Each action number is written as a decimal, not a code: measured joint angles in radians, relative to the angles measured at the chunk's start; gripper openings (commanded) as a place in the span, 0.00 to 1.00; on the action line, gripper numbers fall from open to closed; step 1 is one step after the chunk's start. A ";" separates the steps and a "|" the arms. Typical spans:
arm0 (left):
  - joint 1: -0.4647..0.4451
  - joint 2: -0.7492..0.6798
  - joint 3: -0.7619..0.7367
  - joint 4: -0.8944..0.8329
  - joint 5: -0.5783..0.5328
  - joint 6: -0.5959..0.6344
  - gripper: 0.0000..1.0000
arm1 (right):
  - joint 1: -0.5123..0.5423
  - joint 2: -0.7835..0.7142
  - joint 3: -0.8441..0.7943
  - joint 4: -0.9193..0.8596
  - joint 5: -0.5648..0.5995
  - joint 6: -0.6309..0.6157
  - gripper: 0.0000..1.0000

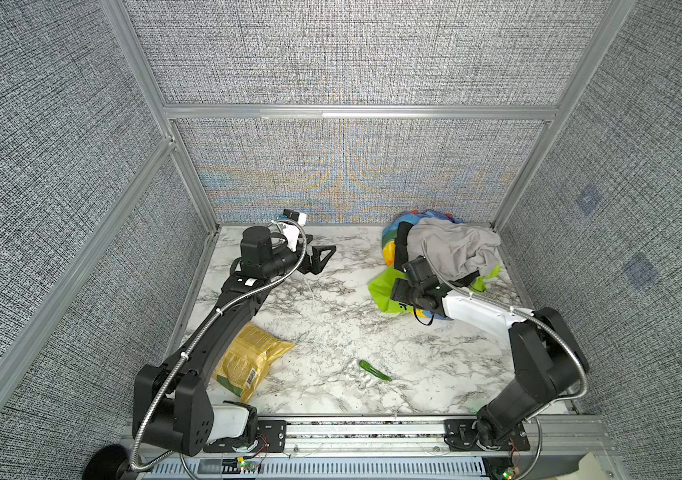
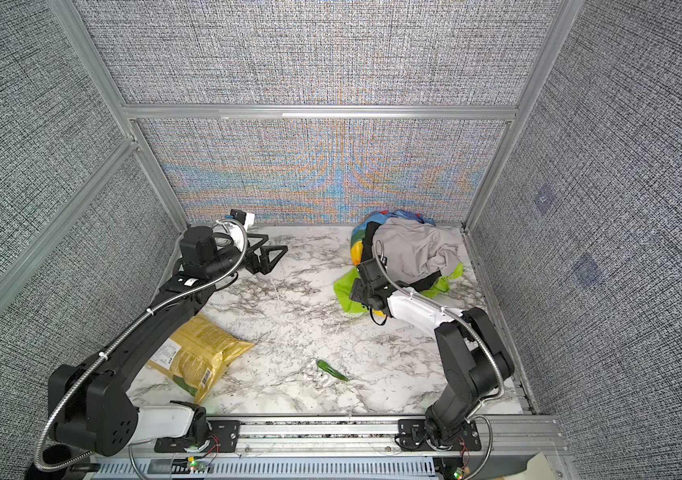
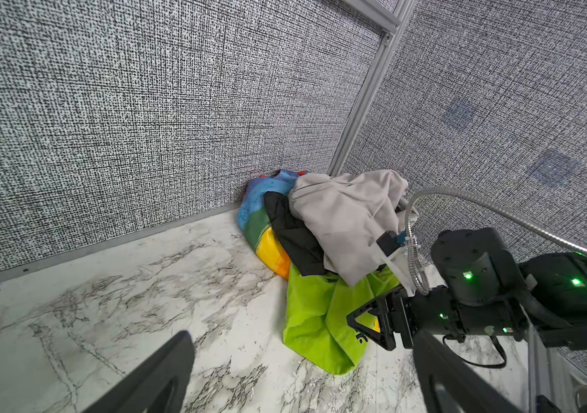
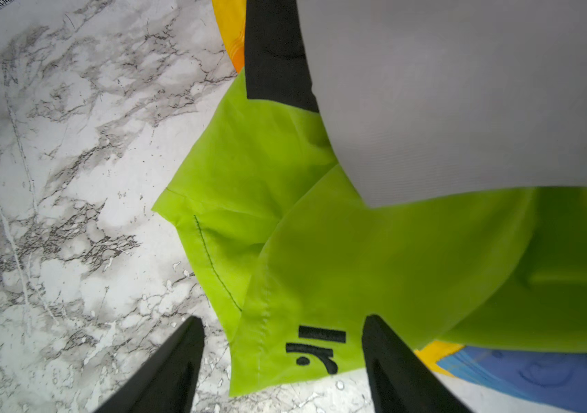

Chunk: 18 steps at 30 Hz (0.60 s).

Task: Pick out a specific cloth from the pile
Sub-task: 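Grasp the lime-green shirt edge with the right gripper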

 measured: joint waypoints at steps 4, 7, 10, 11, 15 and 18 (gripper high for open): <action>-0.018 -0.010 0.001 -0.015 -0.020 0.022 0.99 | 0.001 0.036 0.023 0.013 0.000 0.021 0.46; -0.042 -0.025 -0.003 -0.032 -0.052 0.044 0.99 | 0.001 0.046 0.024 0.016 0.000 0.032 0.32; -0.074 -0.052 -0.021 -0.052 -0.077 0.064 0.99 | 0.001 0.043 0.020 0.021 0.004 0.039 0.18; -0.083 -0.062 -0.028 -0.060 -0.081 0.067 0.99 | 0.001 0.041 0.019 0.022 0.006 0.043 0.14; -0.092 -0.128 -0.068 -0.100 -0.101 0.067 0.99 | 0.001 0.031 0.016 0.031 0.015 0.047 0.06; -0.095 -0.202 -0.125 -0.122 -0.111 0.068 0.99 | 0.001 0.026 0.016 0.032 0.018 0.047 0.03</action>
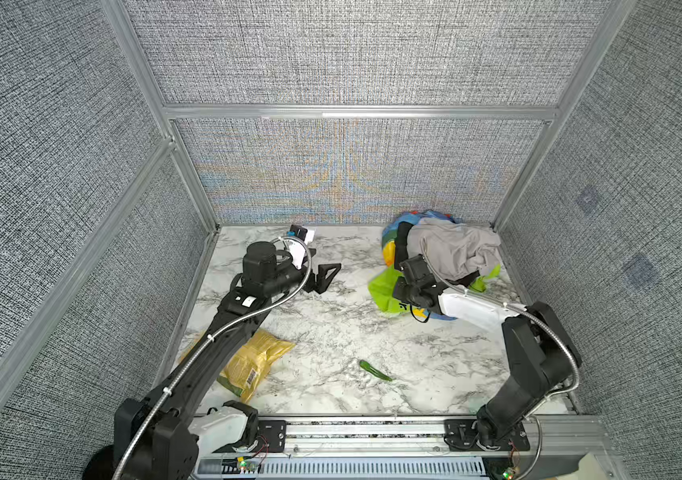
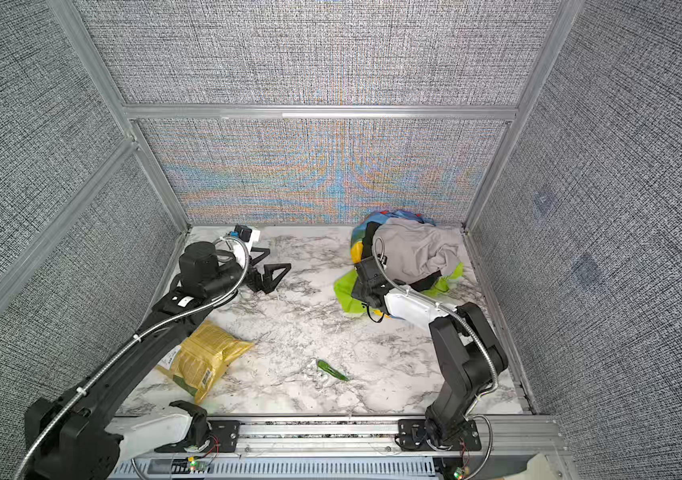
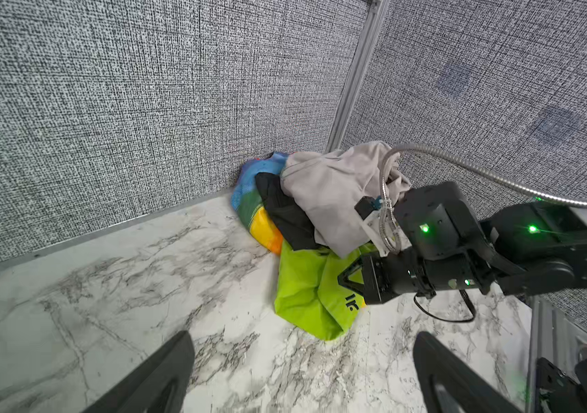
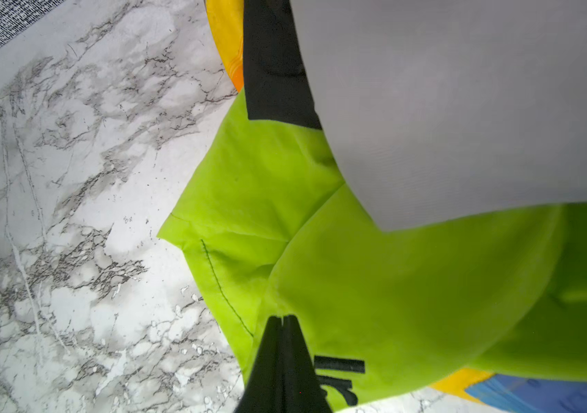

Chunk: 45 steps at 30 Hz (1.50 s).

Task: Pick out a specific cloth from the pile
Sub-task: 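Grasp the lime-green shirt edge with the right gripper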

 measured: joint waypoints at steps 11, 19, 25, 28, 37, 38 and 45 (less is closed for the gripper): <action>-0.022 -0.065 -0.089 -0.094 0.052 0.033 0.99 | 0.001 -0.058 0.003 -0.003 0.000 -0.011 0.07; -0.024 -0.051 -0.087 -0.110 0.060 0.036 0.99 | 0.012 -0.035 0.008 -0.010 -0.016 -0.021 0.63; -0.027 -0.058 -0.087 -0.110 0.056 0.036 0.99 | 0.027 0.026 0.031 -0.039 -0.013 -0.015 0.75; -0.027 -0.058 -0.087 -0.111 0.056 0.036 0.99 | 0.031 0.056 0.032 -0.050 -0.006 -0.003 0.77; -0.029 -0.056 -0.087 -0.111 0.048 0.036 0.99 | 0.049 0.129 0.038 -0.087 0.031 0.010 0.43; -0.030 -0.056 -0.087 -0.112 0.048 0.036 0.99 | 0.050 0.129 0.037 -0.088 0.034 0.011 0.35; -0.031 -0.056 -0.087 -0.113 0.044 0.036 0.99 | 0.055 0.074 0.021 -0.082 0.051 0.010 0.07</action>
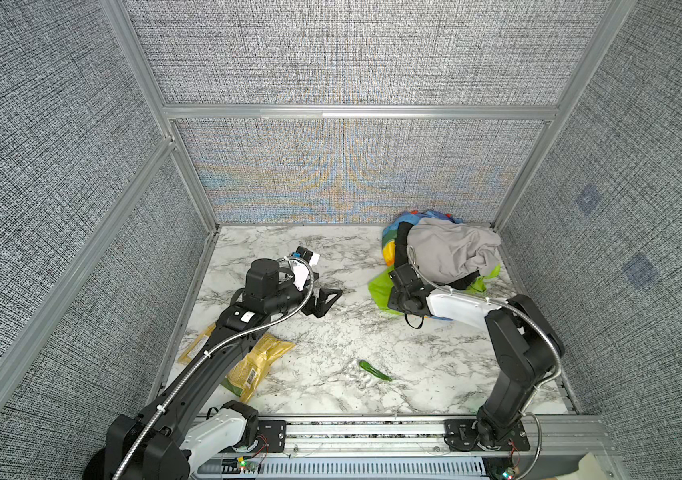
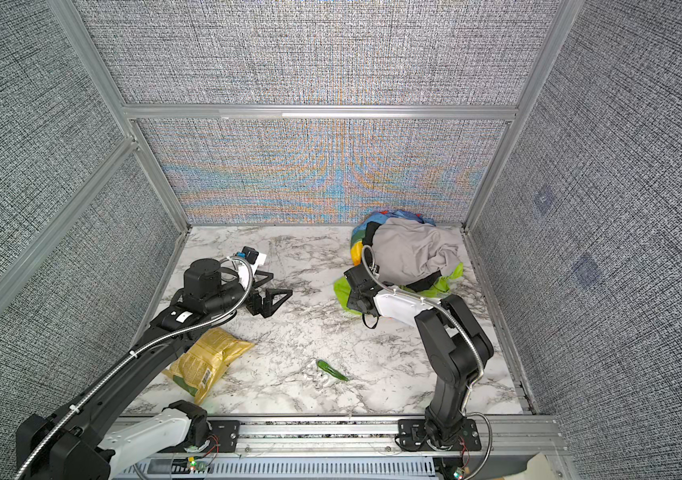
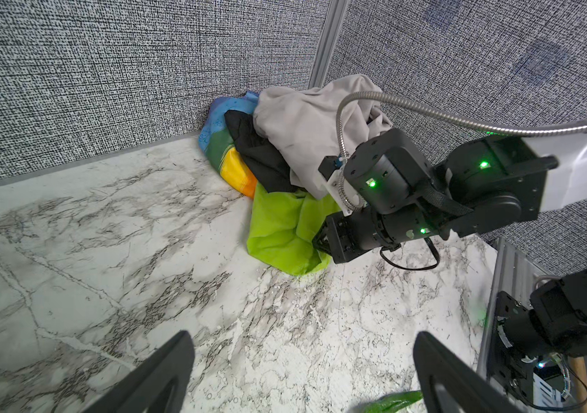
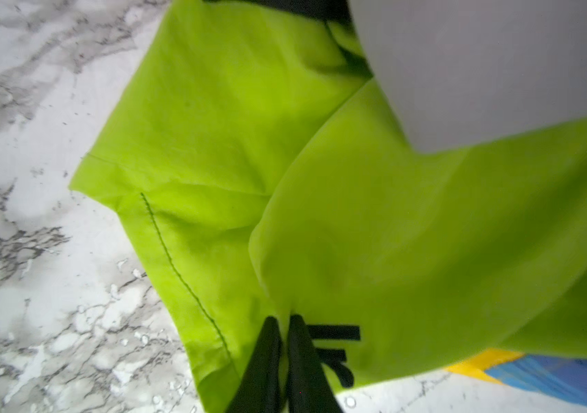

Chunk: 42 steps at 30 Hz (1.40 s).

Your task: Pick out a specific cloth from the pile

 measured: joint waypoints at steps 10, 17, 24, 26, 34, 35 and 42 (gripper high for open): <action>-0.002 0.002 0.000 0.000 0.000 0.000 0.99 | 0.000 -0.138 0.025 -0.018 0.039 -0.054 0.03; -0.002 -0.003 -0.002 0.000 0.000 0.000 0.99 | 0.006 -0.240 0.044 -0.060 0.074 -0.091 0.01; -0.002 -0.003 -0.002 0.000 -0.003 0.000 0.99 | 0.007 -0.335 0.065 -0.103 0.113 -0.127 0.00; -0.002 -0.003 -0.002 0.000 -0.004 0.000 0.99 | 0.007 -0.360 0.074 -0.114 0.121 -0.145 0.00; -0.003 -0.005 -0.006 0.000 -0.011 0.000 0.99 | 0.010 -0.467 0.085 -0.135 0.127 -0.225 0.00; -0.003 -0.005 -0.008 0.001 -0.011 0.000 0.99 | 0.010 -0.481 0.086 -0.135 0.124 -0.237 0.00; -0.005 -0.003 -0.010 0.002 -0.011 0.000 0.99 | 0.011 -0.559 0.097 -0.135 0.122 -0.301 0.00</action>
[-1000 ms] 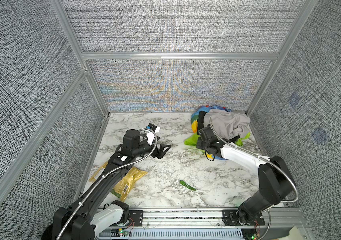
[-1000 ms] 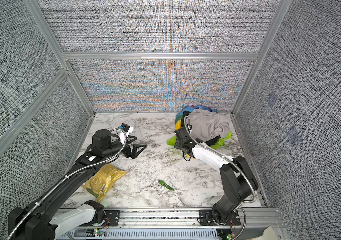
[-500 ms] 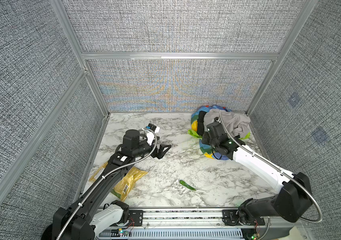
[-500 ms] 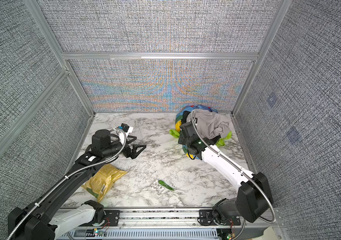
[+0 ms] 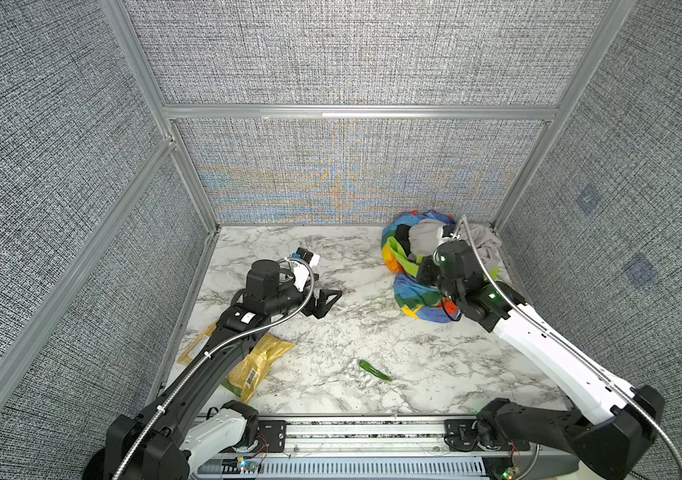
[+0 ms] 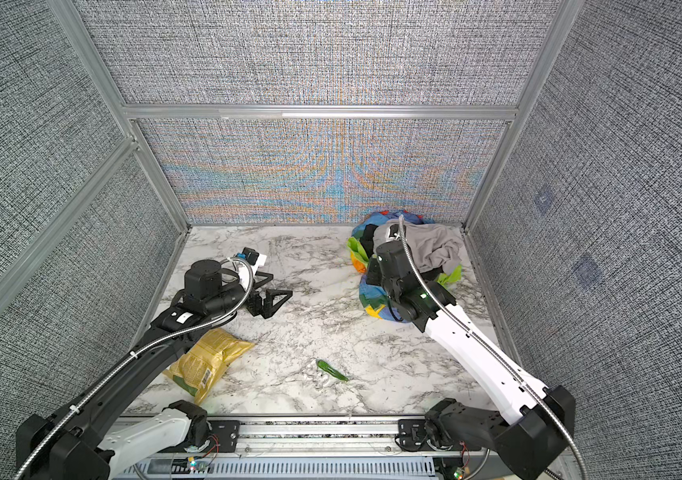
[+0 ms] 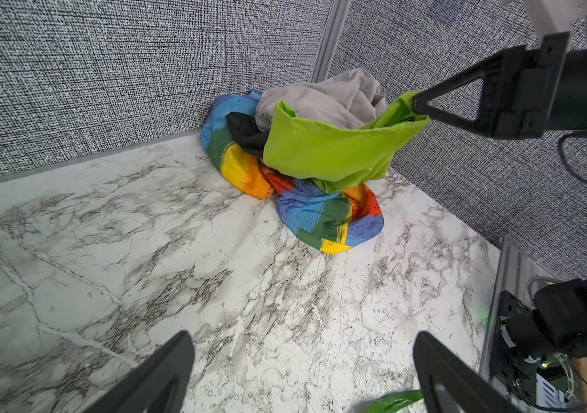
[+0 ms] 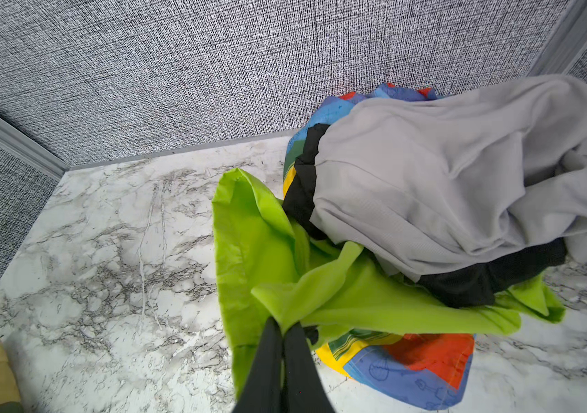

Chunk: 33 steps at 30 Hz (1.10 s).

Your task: Pick out a specific cloth from the pile

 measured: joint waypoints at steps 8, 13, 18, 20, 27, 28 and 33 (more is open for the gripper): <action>-0.004 0.000 0.000 0.000 -0.010 0.000 0.99 | 0.005 -0.046 -0.013 0.031 -0.076 -0.082 0.00; -0.007 0.000 -0.002 0.000 -0.019 0.000 0.99 | 0.011 -0.077 -0.026 0.082 -0.164 -0.132 0.00; -0.010 0.000 -0.002 0.000 -0.023 0.000 0.99 | 0.012 -0.104 -0.026 0.124 -0.241 -0.161 0.00; -0.011 0.000 -0.002 0.000 -0.023 0.000 0.99 | 0.012 -0.110 -0.026 0.140 -0.272 -0.170 0.00; -0.014 0.002 -0.004 0.001 -0.025 0.000 0.99 | 0.013 -0.048 -0.010 0.157 -0.306 -0.176 0.00; -0.016 0.003 -0.006 0.003 -0.025 -0.001 0.99 | 0.013 -0.030 -0.007 0.150 -0.300 -0.170 0.00; -0.086 0.036 -0.023 0.060 -0.032 -0.043 0.99 | 0.013 0.023 -0.034 0.129 -0.306 -0.137 0.00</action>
